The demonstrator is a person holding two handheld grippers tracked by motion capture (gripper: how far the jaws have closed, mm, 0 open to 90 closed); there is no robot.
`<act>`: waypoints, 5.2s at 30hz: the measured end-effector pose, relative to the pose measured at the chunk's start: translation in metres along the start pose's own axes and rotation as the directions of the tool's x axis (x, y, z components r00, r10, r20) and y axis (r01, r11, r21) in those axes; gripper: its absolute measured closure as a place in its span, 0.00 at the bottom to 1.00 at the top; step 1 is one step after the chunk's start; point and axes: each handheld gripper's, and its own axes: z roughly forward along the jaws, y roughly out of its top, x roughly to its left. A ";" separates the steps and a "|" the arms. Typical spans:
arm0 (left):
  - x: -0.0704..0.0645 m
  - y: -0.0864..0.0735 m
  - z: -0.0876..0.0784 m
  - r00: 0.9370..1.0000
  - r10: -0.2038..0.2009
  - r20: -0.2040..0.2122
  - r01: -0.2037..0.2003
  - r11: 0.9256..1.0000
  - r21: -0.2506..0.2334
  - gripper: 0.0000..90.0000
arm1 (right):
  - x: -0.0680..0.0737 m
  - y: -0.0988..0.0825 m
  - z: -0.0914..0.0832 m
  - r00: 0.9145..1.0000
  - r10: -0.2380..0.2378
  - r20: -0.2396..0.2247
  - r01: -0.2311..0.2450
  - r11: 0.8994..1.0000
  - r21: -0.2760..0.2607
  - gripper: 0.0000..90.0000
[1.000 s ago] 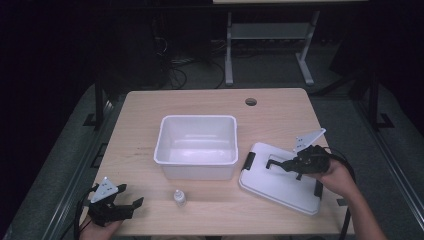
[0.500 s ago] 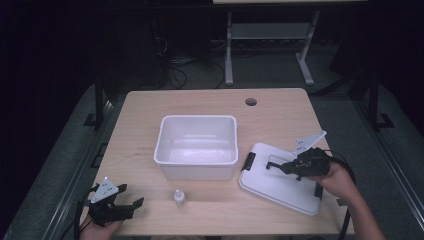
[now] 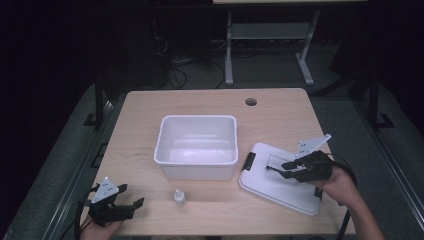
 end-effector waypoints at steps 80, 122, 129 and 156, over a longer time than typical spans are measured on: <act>-0.071 0.105 0.024 0.792 0.423 0.439 -0.525 0.840 0.137 0.42 | 0.074 -0.013 0.026 0.995 -0.097 -0.004 0.097 0.994 -0.055 0.35; -0.079 0.114 0.063 0.743 0.417 0.524 -0.576 0.798 0.181 0.62 | 0.073 -0.015 0.024 0.995 -0.099 -0.006 0.098 0.993 -0.071 0.33; -0.081 0.114 0.065 0.741 0.416 0.527 -0.578 0.795 0.184 0.64 | 0.072 -0.015 0.024 0.995 -0.100 -0.008 0.100 0.993 -0.070 0.33; -0.083 0.115 0.065 0.739 0.433 0.517 -0.591 0.785 0.188 0.67 | 0.072 -0.017 0.023 0.996 -0.094 -0.006 0.094 0.993 -0.069 0.33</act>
